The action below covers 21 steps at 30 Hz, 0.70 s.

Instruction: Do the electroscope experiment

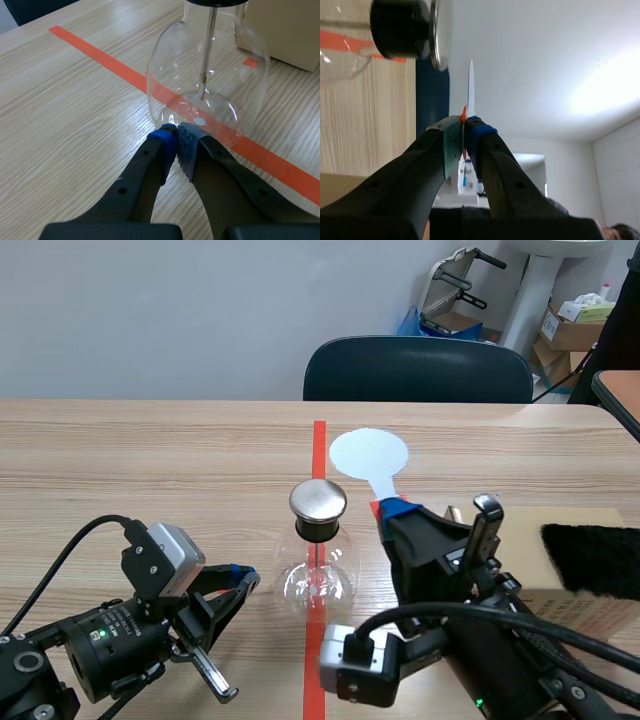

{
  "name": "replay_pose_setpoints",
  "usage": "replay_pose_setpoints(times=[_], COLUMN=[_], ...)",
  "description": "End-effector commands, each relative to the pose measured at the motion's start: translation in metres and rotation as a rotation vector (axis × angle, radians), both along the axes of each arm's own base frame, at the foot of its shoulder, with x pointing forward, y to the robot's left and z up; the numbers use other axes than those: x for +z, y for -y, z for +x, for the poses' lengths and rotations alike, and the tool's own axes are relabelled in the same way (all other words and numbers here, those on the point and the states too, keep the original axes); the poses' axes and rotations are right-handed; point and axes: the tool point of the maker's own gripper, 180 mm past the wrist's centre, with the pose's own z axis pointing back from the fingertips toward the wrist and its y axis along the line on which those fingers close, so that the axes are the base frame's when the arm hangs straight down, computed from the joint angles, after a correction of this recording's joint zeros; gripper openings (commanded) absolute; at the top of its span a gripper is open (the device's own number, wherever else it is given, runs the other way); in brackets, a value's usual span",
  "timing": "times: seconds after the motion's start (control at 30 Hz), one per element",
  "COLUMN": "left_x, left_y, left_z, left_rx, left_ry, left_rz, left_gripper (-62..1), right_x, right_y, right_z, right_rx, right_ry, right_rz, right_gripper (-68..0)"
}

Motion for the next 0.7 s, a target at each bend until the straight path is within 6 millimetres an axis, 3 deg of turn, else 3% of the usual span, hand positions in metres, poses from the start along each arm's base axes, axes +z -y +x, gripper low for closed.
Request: replay_pose_setpoints(times=[0.0,0.33,0.67], left_x=[0.01,0.009,0.009], left_y=[0.005,0.005,0.005], left_z=[0.004,0.004,0.004], left_rx=[-0.003,-0.003,-0.003], left_ry=[0.024,0.019,0.02], left_rz=[-0.031,-0.025,-0.026], left_gripper=[-57.8,-57.8,-57.8], right_x=[0.008,0.005,0.005], right_y=[-0.004,-0.032,-0.034], right_z=[0.001,-0.022,-0.023], right_rx=[0.03,0.232,0.246], right_ry=[0.033,0.024,0.023], right_rz=[0.005,-0.004,-0.005], right_gripper=[-66.5,-66.5,-66.5])
